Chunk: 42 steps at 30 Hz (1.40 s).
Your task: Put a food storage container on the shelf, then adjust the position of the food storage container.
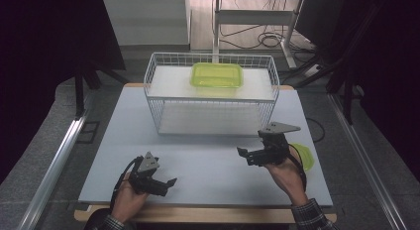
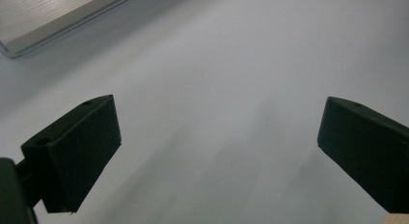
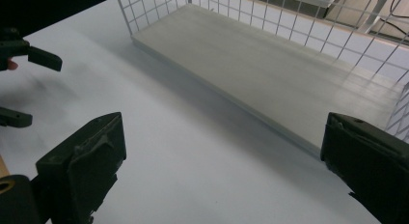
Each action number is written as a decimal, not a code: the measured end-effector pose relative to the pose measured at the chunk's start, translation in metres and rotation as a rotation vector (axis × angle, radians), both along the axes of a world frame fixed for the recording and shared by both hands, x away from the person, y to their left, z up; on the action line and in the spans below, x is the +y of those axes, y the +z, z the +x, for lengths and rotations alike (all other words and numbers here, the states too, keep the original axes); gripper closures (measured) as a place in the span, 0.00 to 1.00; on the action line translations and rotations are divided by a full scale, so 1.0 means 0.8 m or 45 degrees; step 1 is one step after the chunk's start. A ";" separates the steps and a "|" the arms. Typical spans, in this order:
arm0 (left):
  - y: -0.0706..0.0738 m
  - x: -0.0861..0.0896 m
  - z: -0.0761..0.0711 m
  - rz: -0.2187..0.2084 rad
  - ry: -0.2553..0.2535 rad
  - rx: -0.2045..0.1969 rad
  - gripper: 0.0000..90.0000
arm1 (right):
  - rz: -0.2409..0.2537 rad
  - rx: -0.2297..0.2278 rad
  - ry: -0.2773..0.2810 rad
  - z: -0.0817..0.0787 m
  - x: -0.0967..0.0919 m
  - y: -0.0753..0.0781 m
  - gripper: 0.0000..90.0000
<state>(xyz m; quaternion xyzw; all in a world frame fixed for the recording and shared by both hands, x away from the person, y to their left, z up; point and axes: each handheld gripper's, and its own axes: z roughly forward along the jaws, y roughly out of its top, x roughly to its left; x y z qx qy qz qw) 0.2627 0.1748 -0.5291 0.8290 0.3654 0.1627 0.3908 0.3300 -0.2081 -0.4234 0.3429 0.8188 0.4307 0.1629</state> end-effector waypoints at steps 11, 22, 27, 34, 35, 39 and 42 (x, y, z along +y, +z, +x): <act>0.000 0.000 -0.003 0.019 -0.007 -0.011 0.01 | -0.010 -0.016 -0.020 -0.014 -0.004 -0.034 0.02; 0.000 0.003 -0.006 0.027 -0.001 -0.012 0.01 | -0.053 0.040 -0.015 -0.021 0.000 -0.061 0.02; 0.000 0.002 -0.006 0.027 0.001 -0.010 0.01 | -0.088 0.073 -0.042 -0.018 -0.003 -0.064 0.02; -0.001 0.002 -0.006 0.035 -0.001 -0.007 0.01 | -0.064 0.092 -0.071 -0.013 -0.012 -0.061 0.00; -0.001 0.002 -0.005 0.037 -0.001 -0.007 0.01 | -0.068 0.090 -0.080 -0.013 -0.014 -0.059 0.00; -0.001 0.002 -0.005 0.039 -0.001 -0.006 0.01 | -0.071 0.082 -0.122 -0.009 -0.026 -0.053 0.07; -0.001 0.002 -0.005 0.038 -0.002 -0.004 0.01 | -0.065 0.073 -0.163 -0.007 -0.037 -0.050 0.15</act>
